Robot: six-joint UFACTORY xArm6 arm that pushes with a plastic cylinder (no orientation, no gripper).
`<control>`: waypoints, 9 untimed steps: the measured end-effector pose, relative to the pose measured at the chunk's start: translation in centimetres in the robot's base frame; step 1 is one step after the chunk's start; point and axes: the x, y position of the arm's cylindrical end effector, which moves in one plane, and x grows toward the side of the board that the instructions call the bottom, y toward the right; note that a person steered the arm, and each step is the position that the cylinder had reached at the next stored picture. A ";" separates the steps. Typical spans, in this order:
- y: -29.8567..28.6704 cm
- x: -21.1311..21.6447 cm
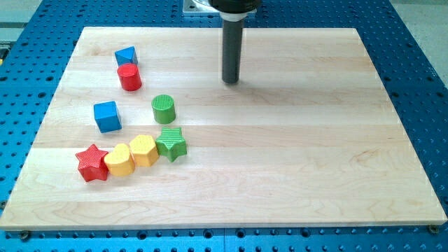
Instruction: Move the triangle to the top center of the board
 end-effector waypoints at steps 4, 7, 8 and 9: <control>-23.3 -1.0; -21.5 -5.7; -14.1 -5.7; -6.8 -4.4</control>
